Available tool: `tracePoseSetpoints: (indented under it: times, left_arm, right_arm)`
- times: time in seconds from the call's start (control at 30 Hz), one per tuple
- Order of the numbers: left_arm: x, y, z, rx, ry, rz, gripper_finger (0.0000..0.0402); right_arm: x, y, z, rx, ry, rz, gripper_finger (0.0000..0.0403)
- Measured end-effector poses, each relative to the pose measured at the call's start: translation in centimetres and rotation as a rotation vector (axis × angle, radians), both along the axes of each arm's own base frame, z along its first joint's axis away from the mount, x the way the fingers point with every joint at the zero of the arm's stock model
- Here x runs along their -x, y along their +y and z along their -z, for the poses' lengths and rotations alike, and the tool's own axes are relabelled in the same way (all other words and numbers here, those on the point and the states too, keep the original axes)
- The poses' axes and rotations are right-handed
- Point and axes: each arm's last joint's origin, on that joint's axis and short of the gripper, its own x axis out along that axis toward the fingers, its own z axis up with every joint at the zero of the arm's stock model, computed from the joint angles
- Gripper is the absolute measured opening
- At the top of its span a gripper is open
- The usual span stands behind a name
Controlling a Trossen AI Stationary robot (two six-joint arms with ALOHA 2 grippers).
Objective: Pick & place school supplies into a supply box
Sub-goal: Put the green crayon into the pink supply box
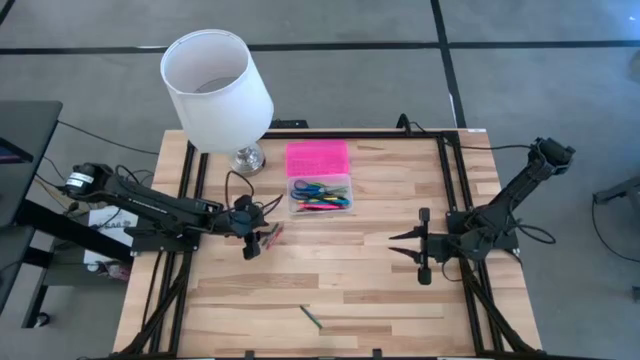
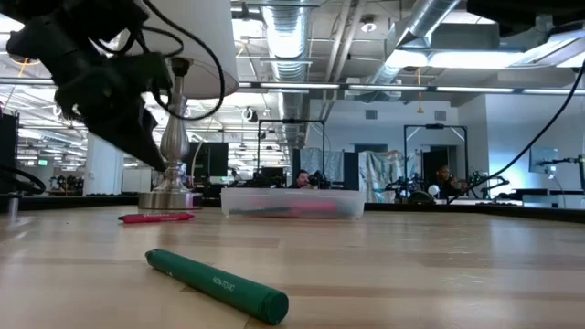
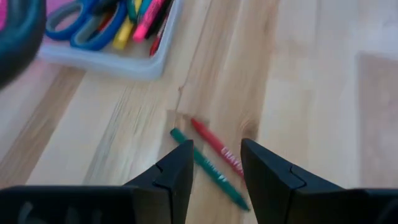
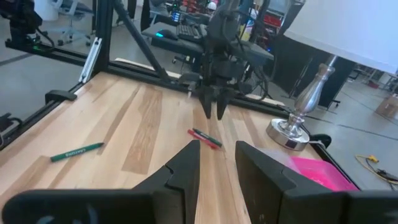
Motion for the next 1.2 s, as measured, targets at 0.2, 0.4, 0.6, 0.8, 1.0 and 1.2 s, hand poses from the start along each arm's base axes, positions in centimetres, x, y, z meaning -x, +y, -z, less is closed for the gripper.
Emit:
tracePoseSetpoints:
  times: [0.2, 0.4, 0.6, 0.8, 1.0, 1.2]
  left_arm:
    - [-0.4, -0.1, 1.5, -0.022, 0.086, -0.001, 0.0127]
    - [-1.2, -0.2, 3.1, -0.041, 0.145, 0.011, 0.0127]
    - [-1.4, -0.2, 3.2, -0.04, 0.132, 0.009, 0.0127]
    - [-1.5, -0.2, 3.4, -0.038, 0.137, -0.003, 0.0127]
    - [-1.6, -0.3, 3.7, -0.038, 0.141, -0.007, 0.0127]
    - [-1.8, -0.2, 4.1, -0.047, 0.152, -0.014, 0.0127]
  right_arm:
    - [0.0, 0.0, 0.0, -0.002, -0.003, -0.001, 0.0097]
    - [0.0, 0.0, 0.0, -0.002, -0.003, -0.001, 0.0097]
    - [0.0, 0.0, 0.0, -0.001, -0.002, -0.001, 0.0097]
    - [0.0, 0.0, 0.0, -0.003, -0.002, -0.001, 0.0097]
    - [0.0, 0.0, 0.0, -0.002, -0.001, -0.001, 0.0097]
    - [0.0, 0.0, 0.0, -0.002, -0.001, -0.001, 0.0097]
